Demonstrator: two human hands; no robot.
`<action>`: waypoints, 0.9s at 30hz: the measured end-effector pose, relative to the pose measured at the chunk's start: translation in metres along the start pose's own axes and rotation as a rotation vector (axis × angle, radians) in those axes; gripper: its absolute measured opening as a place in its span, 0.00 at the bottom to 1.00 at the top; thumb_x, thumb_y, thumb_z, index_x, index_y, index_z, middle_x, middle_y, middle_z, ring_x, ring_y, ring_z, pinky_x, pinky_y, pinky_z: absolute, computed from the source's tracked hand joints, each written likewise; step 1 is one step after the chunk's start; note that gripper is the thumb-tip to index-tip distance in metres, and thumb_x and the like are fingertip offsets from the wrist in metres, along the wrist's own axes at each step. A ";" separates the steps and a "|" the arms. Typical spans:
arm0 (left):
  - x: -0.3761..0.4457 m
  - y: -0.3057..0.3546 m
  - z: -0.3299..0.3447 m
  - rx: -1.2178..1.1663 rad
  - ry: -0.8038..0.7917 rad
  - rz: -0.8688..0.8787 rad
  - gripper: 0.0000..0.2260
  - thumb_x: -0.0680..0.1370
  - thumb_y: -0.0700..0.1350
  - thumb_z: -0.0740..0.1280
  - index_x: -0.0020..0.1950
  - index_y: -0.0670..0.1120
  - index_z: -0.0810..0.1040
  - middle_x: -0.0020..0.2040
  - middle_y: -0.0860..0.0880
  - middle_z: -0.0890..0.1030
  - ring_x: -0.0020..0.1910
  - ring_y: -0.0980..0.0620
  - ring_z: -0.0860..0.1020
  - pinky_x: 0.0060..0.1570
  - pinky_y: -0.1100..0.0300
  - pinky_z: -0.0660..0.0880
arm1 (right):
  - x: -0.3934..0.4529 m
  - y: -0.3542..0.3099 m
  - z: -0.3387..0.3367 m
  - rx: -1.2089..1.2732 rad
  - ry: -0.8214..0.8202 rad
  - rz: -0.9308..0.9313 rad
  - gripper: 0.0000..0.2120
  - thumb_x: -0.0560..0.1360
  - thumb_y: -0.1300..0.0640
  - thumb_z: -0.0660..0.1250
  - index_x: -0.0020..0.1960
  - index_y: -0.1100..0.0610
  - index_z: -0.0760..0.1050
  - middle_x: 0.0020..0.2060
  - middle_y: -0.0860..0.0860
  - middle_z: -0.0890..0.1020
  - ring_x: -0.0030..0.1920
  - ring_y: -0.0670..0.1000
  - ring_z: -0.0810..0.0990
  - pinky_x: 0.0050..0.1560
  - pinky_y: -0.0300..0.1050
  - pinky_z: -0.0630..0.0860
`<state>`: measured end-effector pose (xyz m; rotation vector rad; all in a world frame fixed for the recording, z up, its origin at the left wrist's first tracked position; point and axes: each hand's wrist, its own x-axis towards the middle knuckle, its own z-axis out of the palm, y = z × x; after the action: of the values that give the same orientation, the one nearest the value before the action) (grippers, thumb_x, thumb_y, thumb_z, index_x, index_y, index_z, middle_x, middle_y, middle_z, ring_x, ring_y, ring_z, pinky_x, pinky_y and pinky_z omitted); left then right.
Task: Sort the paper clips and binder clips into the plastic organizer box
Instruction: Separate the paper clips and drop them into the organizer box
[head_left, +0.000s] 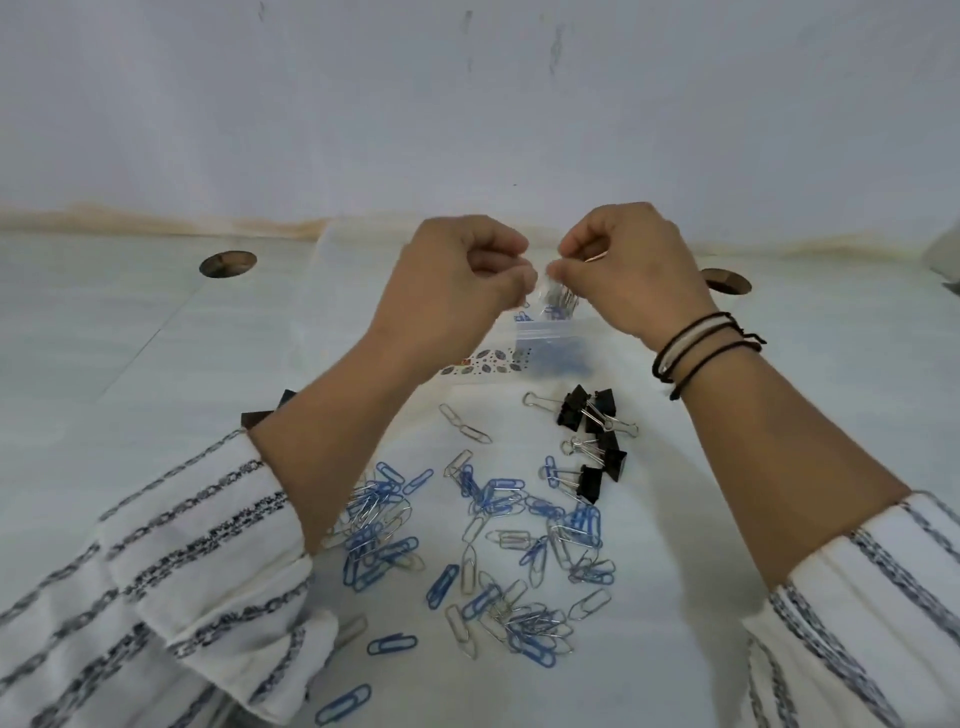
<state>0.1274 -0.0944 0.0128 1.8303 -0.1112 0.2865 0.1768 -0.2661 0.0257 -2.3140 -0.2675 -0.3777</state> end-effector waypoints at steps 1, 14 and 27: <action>0.001 0.003 -0.002 0.047 -0.009 0.020 0.10 0.76 0.38 0.75 0.56 0.43 0.84 0.46 0.46 0.88 0.45 0.48 0.88 0.55 0.50 0.84 | 0.000 0.000 -0.001 -0.030 -0.011 -0.010 0.04 0.73 0.58 0.73 0.48 0.55 0.84 0.42 0.50 0.85 0.43 0.49 0.84 0.35 0.29 0.73; -0.027 0.017 -0.013 1.272 -0.966 -0.360 0.34 0.67 0.61 0.80 0.68 0.50 0.74 0.59 0.48 0.83 0.38 0.54 0.84 0.41 0.58 0.82 | -0.049 -0.063 -0.007 -0.650 -1.081 -0.289 0.15 0.70 0.44 0.76 0.54 0.47 0.81 0.46 0.47 0.87 0.45 0.46 0.85 0.50 0.47 0.82; -0.012 0.001 -0.017 1.014 -0.922 -0.107 0.11 0.66 0.54 0.82 0.42 0.53 0.85 0.34 0.55 0.85 0.33 0.57 0.81 0.36 0.61 0.78 | -0.065 -0.054 0.029 -0.533 -1.160 -0.167 0.20 0.66 0.42 0.80 0.50 0.55 0.82 0.41 0.50 0.85 0.41 0.51 0.87 0.42 0.42 0.83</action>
<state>0.1132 -0.0794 0.0153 2.8289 -0.5847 -0.7400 0.1055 -0.2132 0.0198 -2.7815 -1.0099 0.9861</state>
